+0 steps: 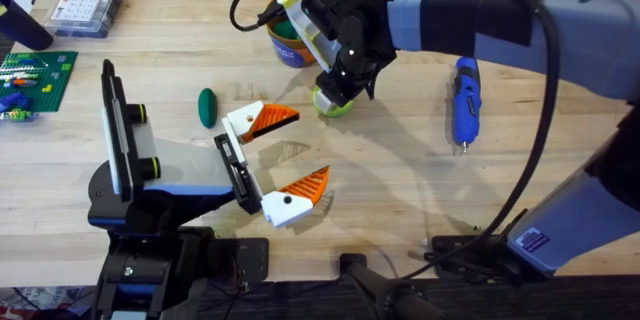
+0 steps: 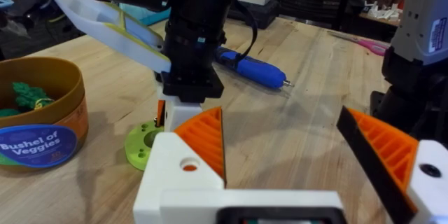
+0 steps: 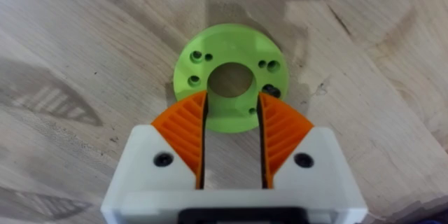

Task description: Pick up the gripper from the table and insert it into the empty holder that is missing its gripper. Then pick up a screw, insert it into the mounting hole, and use the screwdriver to tighten it. Finally, clean up the table by picking up the vegetable and placing it into the bucket.

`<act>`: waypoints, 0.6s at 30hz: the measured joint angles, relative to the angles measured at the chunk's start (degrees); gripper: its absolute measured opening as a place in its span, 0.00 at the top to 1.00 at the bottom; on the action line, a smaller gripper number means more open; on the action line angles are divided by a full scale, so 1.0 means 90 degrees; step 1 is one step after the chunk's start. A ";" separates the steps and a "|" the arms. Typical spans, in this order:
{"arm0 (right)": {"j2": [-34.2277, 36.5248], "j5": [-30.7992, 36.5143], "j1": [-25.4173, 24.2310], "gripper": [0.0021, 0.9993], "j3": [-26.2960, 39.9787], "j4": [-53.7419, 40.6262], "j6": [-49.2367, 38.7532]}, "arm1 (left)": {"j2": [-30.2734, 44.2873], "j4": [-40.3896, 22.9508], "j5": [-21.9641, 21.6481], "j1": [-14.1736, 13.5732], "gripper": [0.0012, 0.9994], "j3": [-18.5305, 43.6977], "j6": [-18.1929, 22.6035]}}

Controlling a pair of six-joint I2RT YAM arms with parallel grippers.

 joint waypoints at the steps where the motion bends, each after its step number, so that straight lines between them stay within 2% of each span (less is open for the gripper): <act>1: 0.0001 0.0000 0.0000 0.60 0.0000 -0.0007 -0.0003 | 0.0001 0.0010 0.0002 0.0000 0.01 0.0000 0.0000; 12: -0.0034 0.0000 0.0000 0.60 0.0000 -0.0396 -0.0003 | 0.0001 0.0009 0.0004 0.0000 0.01 0.0000 -0.0001; 18: -0.0522 -0.0002 0.0000 0.60 -0.0002 -0.0904 0.0029 | 0.0001 0.0003 0.0004 0.0000 0.01 0.0000 0.0000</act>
